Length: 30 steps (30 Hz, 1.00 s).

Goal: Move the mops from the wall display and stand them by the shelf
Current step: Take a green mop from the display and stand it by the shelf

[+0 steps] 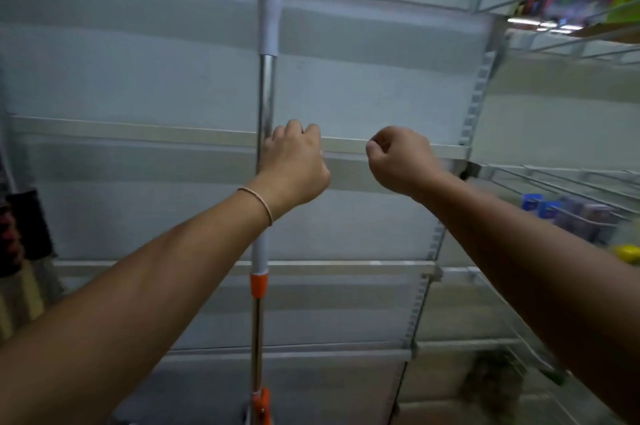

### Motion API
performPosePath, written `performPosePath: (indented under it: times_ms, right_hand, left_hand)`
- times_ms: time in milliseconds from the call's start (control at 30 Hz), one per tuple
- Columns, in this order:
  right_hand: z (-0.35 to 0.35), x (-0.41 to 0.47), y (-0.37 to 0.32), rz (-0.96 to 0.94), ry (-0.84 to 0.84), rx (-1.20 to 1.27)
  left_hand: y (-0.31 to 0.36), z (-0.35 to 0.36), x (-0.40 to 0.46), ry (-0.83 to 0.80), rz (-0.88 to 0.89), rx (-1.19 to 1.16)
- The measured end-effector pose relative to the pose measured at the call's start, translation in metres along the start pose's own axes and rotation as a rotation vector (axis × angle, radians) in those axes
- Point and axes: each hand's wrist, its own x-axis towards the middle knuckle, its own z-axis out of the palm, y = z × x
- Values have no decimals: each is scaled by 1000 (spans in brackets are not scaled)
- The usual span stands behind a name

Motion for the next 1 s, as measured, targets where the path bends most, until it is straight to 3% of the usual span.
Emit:
performPosePath:
  times_ms: [167,467,667,1000]
  right_hand:
    - [-68,-35,62,-35,55,-139]
    - [-230,-102,211,18,159,-346]
    - [-325,-162,302,151,207,-422]
    - [-457,-252,426,467,285,-579]
  left_hand:
    - [90,14,1,-47,90,-264]
    - [314,21,-18,-2,285,-567]
    - [463,19,-50,69,426,-814]
    - [664,47,-89,-127,636,-1055]
